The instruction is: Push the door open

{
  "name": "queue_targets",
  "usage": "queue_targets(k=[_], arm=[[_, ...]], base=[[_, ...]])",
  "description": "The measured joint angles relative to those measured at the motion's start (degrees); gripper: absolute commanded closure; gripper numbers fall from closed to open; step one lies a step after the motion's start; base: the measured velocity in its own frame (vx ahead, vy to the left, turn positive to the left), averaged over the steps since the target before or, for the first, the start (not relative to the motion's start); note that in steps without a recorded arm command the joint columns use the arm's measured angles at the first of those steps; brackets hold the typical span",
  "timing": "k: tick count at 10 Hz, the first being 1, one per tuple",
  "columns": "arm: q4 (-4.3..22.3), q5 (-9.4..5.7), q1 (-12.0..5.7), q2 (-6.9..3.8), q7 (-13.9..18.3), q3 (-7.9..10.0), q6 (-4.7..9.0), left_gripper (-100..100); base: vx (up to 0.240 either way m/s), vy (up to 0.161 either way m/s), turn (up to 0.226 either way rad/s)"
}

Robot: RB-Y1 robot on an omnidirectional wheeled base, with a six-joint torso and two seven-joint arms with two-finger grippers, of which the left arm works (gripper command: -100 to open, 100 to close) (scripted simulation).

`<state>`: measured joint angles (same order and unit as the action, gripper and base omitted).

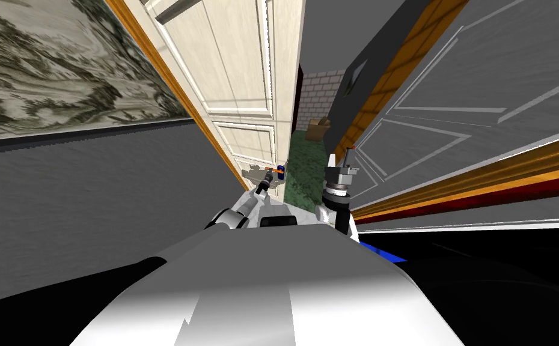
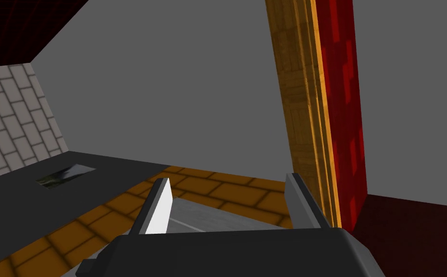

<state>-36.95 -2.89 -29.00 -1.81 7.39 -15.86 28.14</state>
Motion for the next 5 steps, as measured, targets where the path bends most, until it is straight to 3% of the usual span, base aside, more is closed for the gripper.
queue_targets(k=[2,3,5], arm=[[0.6,-0.06,-0.08,0.97,-0.2,0.26,0.44,-100],[0.6,-0.06,-0.10,1.03,-0.2,0.27,0.50,100],[0.4,-0.11,-0.40,0.94,-0.1,0.37,0.56,100]], base=[[0.153,-0.042,-0.012],[-0.014,0.002,0.005],[-0.019,0.008,-0.012]])
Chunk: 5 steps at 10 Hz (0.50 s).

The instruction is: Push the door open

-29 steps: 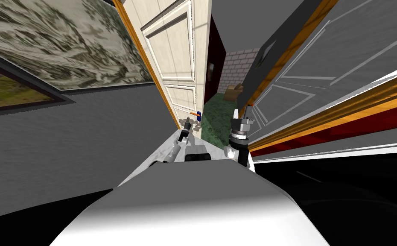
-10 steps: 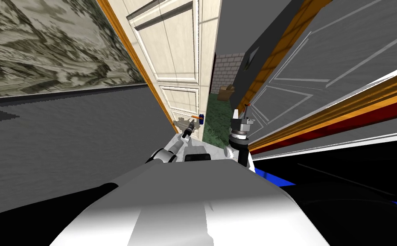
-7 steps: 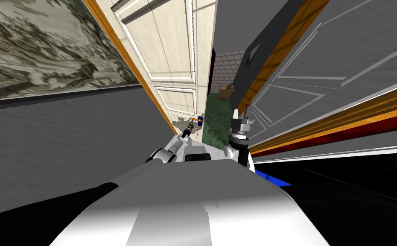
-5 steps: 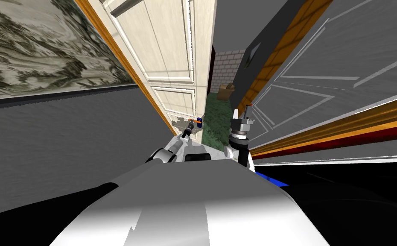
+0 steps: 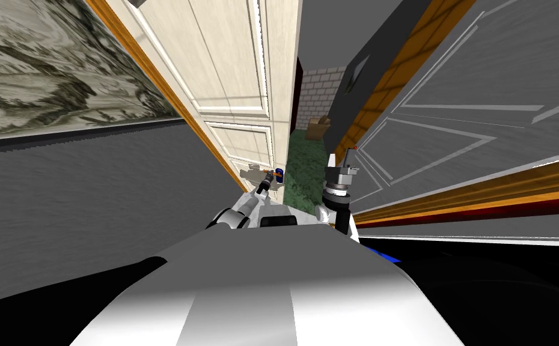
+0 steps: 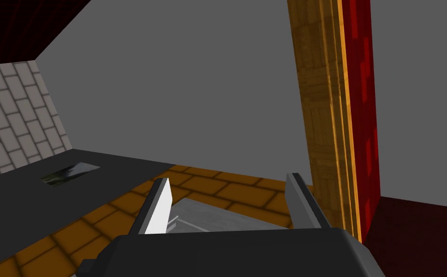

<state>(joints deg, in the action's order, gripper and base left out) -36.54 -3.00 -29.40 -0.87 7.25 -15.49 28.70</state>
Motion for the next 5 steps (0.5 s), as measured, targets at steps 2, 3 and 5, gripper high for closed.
queue_targets(k=[2,3,5], arm=[[0.0,0.01,-0.07,-0.01,0.0,0.01,-0.08,100],[0.0,0.01,-0.07,-0.01,0.0,0.00,-0.08,100],[1.1,-0.07,-0.16,-0.13,0.0,0.18,0.27,100]], base=[[0.000,0.000,0.000],[0.000,0.000,0.000],[0.120,-0.103,0.040]])
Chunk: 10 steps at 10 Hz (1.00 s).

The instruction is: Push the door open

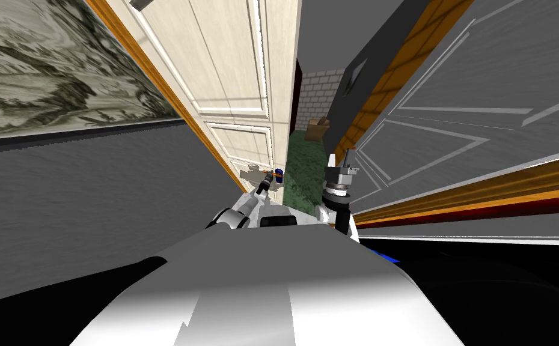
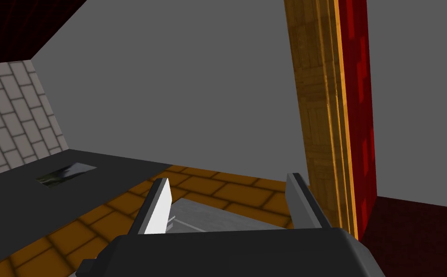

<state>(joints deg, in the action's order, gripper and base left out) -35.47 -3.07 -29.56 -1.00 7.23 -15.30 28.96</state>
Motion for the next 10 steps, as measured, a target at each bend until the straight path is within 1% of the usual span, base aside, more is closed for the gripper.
queue_targets(k=[1,2,3,4,5,6,7,8,9,10], arm=[[0.8,-0.14,-0.13,-0.05,-0.2,0.44,0.07,100],[-0.7,-0.15,0.62,-0.30,-0.4,0.62,-0.65,100],[0.1,-0.29,0.16,-0.33,-0.7,1.07,-0.62,100],[-0.1,-0.37,0.33,-0.76,-0.6,1.28,-0.51,100],[0.8,-0.56,-0.15,-0.85,-0.9,1.93,-0.01,100],[-0.1,-0.62,0.26,-1.17,-1.1,2.21,-0.34,100],[-0.9,-0.69,0.62,-1.50,-1.1,2.48,-0.78,100],[-2.3,-0.79,1.56,-1.84,-1.5,3.00,-1.50,100],[0.4,-1.03,0.00,-1.85,-1.6,3.61,-0.49,100],[1.5,-1.28,-0.49,-2.30,-1.5,4.25,0.11,100]], base=[[0.079,-0.091,0.036],[0.136,-0.083,0.024],[0.142,-0.119,0.017],[0.138,-0.162,0.062],[0.117,-0.124,0.052],[0.125,-0.107,0.047],[0.156,-0.175,0.055],[0.109,-0.124,0.055],[0.127,-0.144,0.043],[0.136,-0.115,0.067]])
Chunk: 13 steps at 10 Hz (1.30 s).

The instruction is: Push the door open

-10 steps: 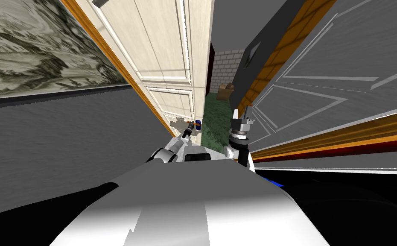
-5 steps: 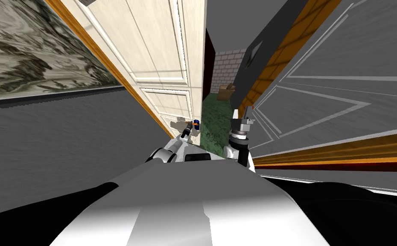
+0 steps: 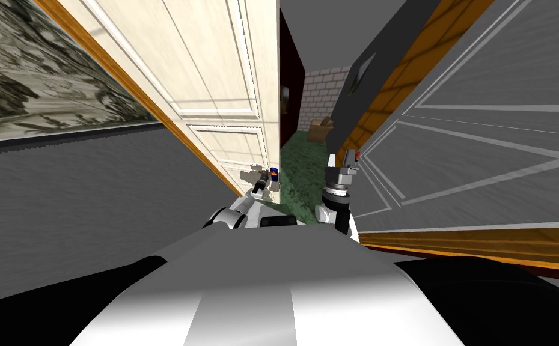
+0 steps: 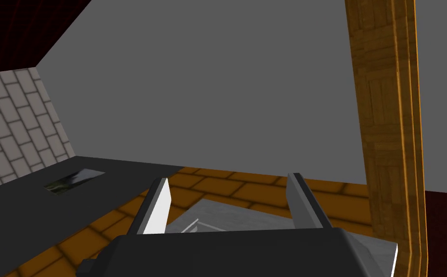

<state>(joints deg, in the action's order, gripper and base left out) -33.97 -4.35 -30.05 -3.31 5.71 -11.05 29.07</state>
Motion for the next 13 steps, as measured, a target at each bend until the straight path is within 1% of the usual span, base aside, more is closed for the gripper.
queue_targets(k=[1,3,4,5,6,7,8,9,10,11,12,13], arm=[[-1.6,-0.05,0.97,-0.18,-0.3,0.40,-0.72,100],[-1.6,-0.43,0.84,-0.47,-1.0,1.73,-1.41,100],[-2.0,-0.57,1.15,-1.05,-0.9,2.07,-1.51,100],[-0.8,-0.78,0.54,-0.99,-1.2,2.89,-0.87,100],[-3.7,-0.92,2.06,-0.97,-2.1,3.73,-2.35,100],[-4.2,-1.03,2.06,-1.29,-2.3,4.04,-2.99,100],[-2.9,-1.14,1.30,-1.31,-2.3,4.37,-2.19,100],[-1.9,-1.33,1.04,-1.33,-2.4,4.99,-1.68,100],[-0.8,-1.54,0.66,-1.57,-2.5,5.59,-1.45,100],[0.8,-1.79,0.15,-1.69,-2.8,6.47,-0.70,100],[-1.9,-1.85,1.67,-1.85,-3.3,6.94,-1.69,100],[-2.7,-2.02,1.87,-2.05,-3.6,7.58,-2.52,100]], base=[[0.136,-0.107,0.066],[0.154,-0.153,0.070],[0.129,-0.135,0.063],[0.134,-0.156,0.075],[0.087,-0.114,0.053],[0.034,-0.034,0.004],[0.090,-0.112,0.056],[0.116,-0.169,0.096],[0.144,-0.192,0.100],[0.113,-0.128,0.067],[0.126,-0.145,0.075],[0.130,-0.110,0.052]])
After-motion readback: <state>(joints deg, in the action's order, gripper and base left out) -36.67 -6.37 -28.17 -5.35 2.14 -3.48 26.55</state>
